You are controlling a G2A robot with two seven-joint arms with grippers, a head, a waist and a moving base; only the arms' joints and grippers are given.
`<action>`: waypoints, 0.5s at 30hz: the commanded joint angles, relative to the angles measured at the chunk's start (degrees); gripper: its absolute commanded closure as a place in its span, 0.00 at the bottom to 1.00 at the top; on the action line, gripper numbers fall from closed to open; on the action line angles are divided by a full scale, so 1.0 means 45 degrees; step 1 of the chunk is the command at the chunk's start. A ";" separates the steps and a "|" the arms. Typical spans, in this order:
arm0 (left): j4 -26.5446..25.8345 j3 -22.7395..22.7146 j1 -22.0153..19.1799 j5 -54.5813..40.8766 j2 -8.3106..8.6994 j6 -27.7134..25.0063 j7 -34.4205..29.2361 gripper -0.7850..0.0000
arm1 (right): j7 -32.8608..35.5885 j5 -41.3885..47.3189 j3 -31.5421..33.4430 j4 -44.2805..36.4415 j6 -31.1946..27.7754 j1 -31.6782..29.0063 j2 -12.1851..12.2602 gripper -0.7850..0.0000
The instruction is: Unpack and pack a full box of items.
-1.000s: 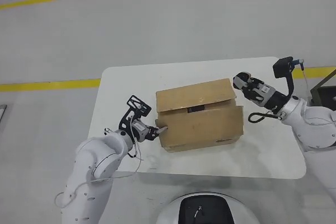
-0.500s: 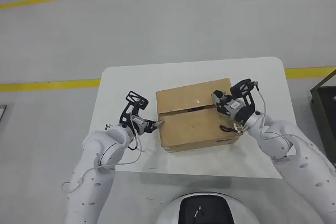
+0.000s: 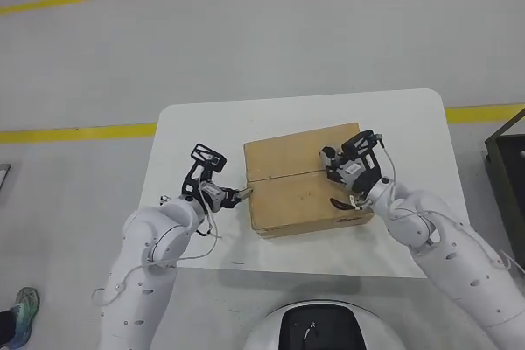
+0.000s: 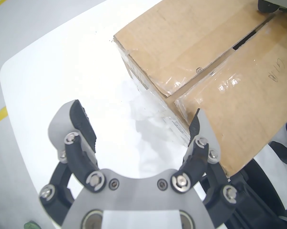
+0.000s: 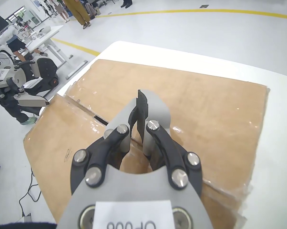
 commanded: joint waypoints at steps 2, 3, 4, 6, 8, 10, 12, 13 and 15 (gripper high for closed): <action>-0.0581 -0.0464 0.0410 -0.0015 0.0069 0.0178 0.0189 0.00 | 0.0096 0.0059 0.0086 -0.0087 -0.0056 -0.0063 -0.0011 1.00; -0.0784 -0.0634 0.0554 0.0051 0.0098 0.0218 0.0216 0.00 | 0.0127 0.0123 0.0126 -0.0108 -0.0050 -0.0092 -0.0016 1.00; -0.0989 -0.0817 0.0710 0.0079 0.0126 0.0262 0.0241 0.00 | 0.0158 0.0129 0.0165 -0.0119 -0.0061 -0.0115 -0.0017 1.00; -0.1250 -0.1198 0.1055 0.0175 0.0187 0.0293 0.0274 0.00 | 0.0200 0.0128 0.0232 -0.0121 -0.0106 -0.0160 -0.0019 1.00; -0.1226 -0.1408 0.1439 0.0805 0.0263 0.0208 0.0087 0.00 | 0.0238 0.0174 0.0292 -0.0124 -0.0119 -0.0207 -0.0027 1.00; -0.1099 -0.1284 0.1725 0.1769 0.0324 -0.0122 0.0031 0.00 | 0.0267 0.0165 0.0332 -0.0135 -0.0140 -0.0243 -0.0035 1.00; -0.0582 -0.1004 0.1892 0.2148 0.0321 -0.0201 0.0219 0.00 | 0.0297 0.0154 0.0356 -0.0155 -0.0158 -0.0275 -0.0046 1.00; -0.0359 -0.0766 0.1879 0.2320 0.0306 -0.0316 0.0434 0.00 | 0.0311 0.0141 0.0364 -0.0166 -0.0174 -0.0290 -0.0052 1.00; 0.0295 -0.0261 0.1722 0.2536 0.0250 -0.0372 0.0748 0.00 | 0.0348 0.0150 0.0372 -0.0201 -0.0184 -0.0326 -0.0066 1.00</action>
